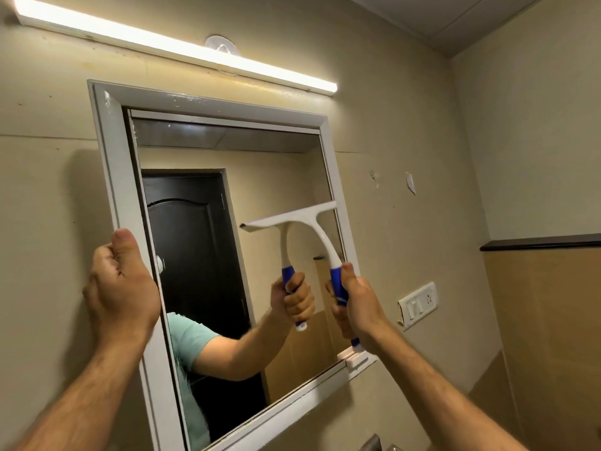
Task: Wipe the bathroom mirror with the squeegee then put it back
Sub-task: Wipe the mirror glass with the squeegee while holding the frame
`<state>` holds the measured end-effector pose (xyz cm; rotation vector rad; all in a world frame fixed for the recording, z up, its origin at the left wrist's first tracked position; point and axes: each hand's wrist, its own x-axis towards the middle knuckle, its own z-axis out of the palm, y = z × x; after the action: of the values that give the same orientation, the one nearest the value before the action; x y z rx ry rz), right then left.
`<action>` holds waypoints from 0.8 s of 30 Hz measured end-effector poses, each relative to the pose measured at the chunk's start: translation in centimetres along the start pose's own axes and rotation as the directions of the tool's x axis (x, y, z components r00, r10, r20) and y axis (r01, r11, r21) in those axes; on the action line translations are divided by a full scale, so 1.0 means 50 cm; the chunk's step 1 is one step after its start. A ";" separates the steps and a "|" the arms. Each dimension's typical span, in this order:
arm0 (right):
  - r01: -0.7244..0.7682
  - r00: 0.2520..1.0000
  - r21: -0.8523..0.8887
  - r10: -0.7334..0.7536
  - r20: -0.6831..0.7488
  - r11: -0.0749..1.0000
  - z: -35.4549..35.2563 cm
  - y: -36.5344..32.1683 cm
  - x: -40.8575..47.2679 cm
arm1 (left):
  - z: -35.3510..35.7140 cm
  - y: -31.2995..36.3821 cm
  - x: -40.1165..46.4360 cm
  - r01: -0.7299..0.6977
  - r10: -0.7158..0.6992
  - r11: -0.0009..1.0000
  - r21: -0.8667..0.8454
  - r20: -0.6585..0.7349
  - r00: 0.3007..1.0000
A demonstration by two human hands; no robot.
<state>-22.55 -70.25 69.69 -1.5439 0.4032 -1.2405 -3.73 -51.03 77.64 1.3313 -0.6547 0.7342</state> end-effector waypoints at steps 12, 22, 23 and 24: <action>0.091 0.996 -0.018 -0.092 -0.021 0.996 0.012 -0.082 0.043 | -0.002 0.008 -0.007 0.034 -0.035 0.999 0.007 0.012 0.999; 0.000 1.000 0.068 -0.001 0.014 0.998 0.003 0.055 -0.025 | 0.001 0.003 0.000 0.034 -0.035 0.999 0.007 0.008 0.999; -0.006 1.000 0.065 0.005 0.012 0.998 0.003 0.056 -0.026 | 0.001 0.003 0.000 0.033 -0.033 0.999 0.008 0.005 0.999; 0.004 1.000 0.046 -0.004 0.005 0.999 0.003 0.049 -0.023 | 0.000 0.003 0.000 0.031 -0.031 0.999 0.011 0.003 1.000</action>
<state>-22.07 -70.21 67.02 -1.5086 0.3660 -1.2404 -3.86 -51.01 77.74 1.3500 -0.6324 0.7110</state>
